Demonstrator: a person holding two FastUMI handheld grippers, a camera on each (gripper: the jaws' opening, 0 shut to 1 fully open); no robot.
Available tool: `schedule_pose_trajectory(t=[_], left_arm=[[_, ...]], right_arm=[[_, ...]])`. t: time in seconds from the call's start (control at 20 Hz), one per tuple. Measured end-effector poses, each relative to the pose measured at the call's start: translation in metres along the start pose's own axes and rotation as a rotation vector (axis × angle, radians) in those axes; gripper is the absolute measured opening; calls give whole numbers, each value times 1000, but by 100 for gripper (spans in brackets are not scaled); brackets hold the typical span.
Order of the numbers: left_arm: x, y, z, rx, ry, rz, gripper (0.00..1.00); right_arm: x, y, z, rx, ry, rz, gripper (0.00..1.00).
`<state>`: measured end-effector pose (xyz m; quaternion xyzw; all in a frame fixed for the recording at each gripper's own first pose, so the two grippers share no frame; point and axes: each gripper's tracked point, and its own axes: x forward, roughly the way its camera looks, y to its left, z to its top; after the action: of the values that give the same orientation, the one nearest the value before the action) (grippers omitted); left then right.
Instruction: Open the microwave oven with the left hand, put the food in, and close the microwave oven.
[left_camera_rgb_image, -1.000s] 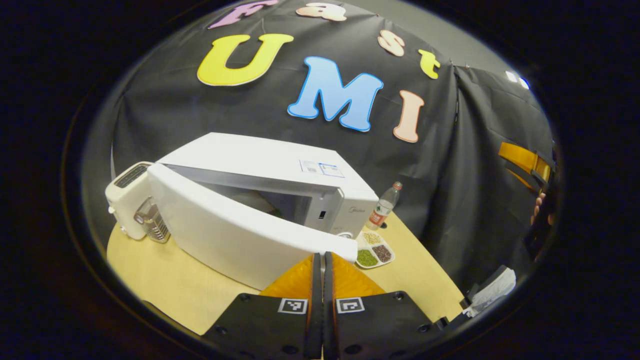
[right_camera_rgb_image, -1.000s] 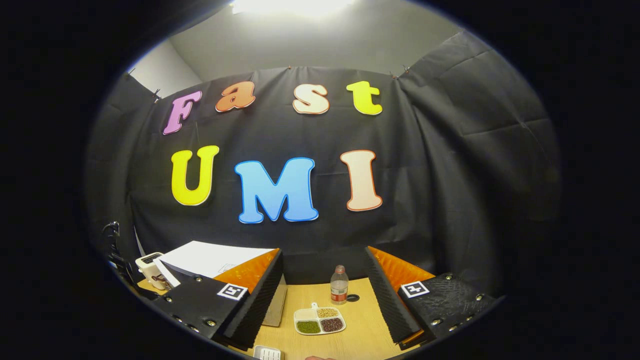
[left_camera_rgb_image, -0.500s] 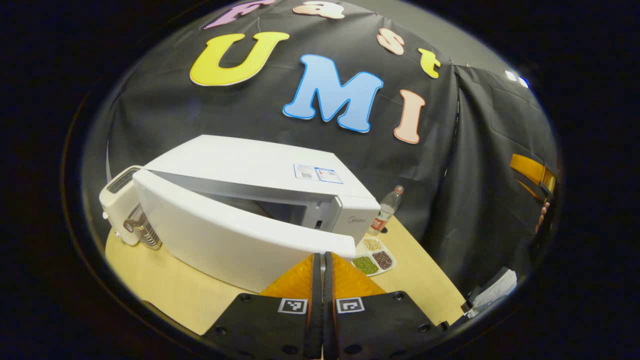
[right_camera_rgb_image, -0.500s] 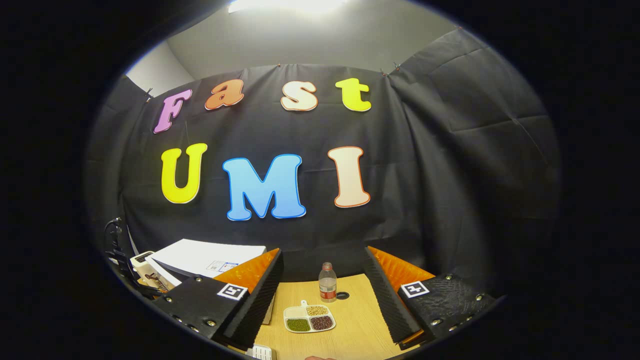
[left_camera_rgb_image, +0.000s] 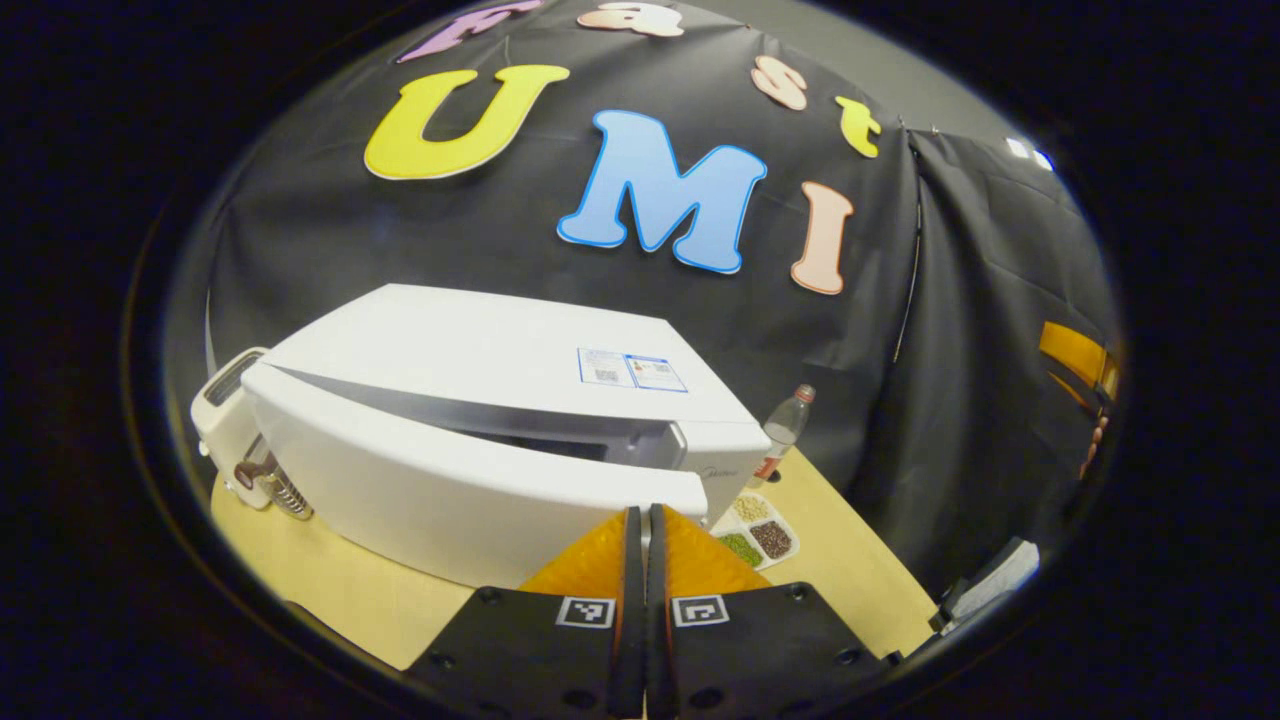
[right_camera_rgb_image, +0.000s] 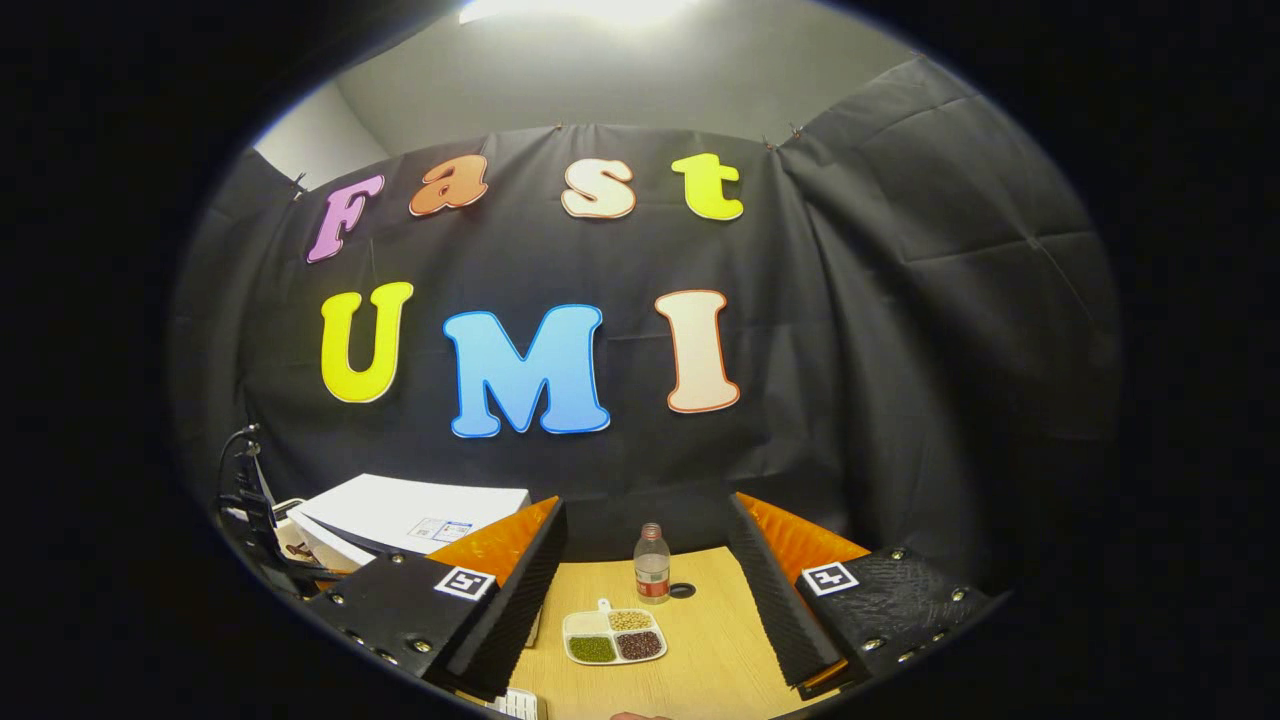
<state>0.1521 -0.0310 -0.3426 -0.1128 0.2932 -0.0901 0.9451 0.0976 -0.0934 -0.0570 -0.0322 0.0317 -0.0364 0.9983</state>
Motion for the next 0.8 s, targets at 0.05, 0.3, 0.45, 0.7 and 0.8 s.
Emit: schedule_pose_trajectory(t=[0.05, 0.3, 0.45, 0.7, 0.8], left_arm=[[3, 1, 3, 9, -3, 3, 7], [27, 13, 13, 58, -7, 56, 7], [30, 1, 24, 55, -30, 32, 7], [34, -10, 10, 114, -3, 20, 7], [35, -9, 13, 92, -13, 10, 7]], right_arm=[[0, -2, 1, -2, 0, -5, 96], [3, -9, -4, -3, 11, -12, 96], [6, -9, -13, 2, 35, -11, 96], [8, -5, -14, 2, 34, -4, 96], [8, -5, -13, -2, 34, -6, 96]])
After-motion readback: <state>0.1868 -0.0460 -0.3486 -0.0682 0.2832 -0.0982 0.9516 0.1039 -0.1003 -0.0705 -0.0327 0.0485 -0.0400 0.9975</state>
